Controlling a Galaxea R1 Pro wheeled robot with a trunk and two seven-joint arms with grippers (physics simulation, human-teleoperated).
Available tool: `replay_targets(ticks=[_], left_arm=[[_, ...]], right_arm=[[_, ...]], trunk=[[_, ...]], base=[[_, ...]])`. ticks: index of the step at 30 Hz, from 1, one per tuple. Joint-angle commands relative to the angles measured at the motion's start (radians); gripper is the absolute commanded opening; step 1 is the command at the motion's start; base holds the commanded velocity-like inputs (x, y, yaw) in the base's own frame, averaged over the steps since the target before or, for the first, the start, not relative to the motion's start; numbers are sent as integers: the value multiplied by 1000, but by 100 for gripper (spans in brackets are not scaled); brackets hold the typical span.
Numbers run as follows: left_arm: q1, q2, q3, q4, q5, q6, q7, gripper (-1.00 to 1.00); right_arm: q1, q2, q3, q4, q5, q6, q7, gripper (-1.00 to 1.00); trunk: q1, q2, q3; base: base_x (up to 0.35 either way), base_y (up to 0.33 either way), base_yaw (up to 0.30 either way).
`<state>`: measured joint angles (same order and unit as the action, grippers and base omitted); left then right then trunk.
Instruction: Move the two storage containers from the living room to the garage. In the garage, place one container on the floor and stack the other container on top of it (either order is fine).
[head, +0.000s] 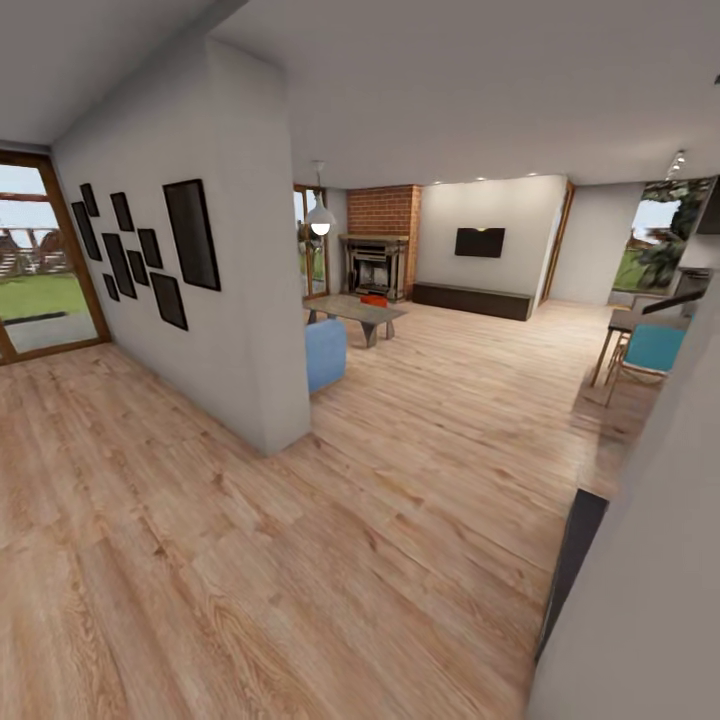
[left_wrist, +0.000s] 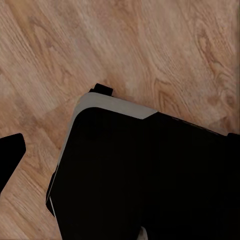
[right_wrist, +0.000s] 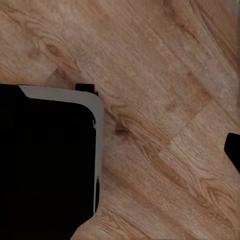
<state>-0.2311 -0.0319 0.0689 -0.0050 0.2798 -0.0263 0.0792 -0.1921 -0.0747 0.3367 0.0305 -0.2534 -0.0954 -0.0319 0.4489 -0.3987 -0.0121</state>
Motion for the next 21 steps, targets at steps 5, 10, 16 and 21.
replay_targets(ticks=[5, 10, 16, 21], left_arm=[[0, 0, 7, 0, 1, -7, 2, 100], [-1, 0, 7, 0, 1, -7, 2, 100], [0, 0, 7, 0, 1, -9, 2, 100], [-1, 0, 7, 0, 1, -8, 2, 100]], right_arm=[[-1, 1, 8, 3, -9, -6, 0, 100], [-1, 0, 8, 3, -9, -7, -1, 100], [-1, 0, 8, 3, -9, -7, 0, 100], [-1, 0, 8, 3, -9, -7, 0, 100]], trunk=[[1, -1, -1], [1, -1, -1], [1, -1, -1], [1, -1, -1]], base=[[324, 0, 0], [324, 0, 0], [324, 0, 0], [324, 0, 0]])
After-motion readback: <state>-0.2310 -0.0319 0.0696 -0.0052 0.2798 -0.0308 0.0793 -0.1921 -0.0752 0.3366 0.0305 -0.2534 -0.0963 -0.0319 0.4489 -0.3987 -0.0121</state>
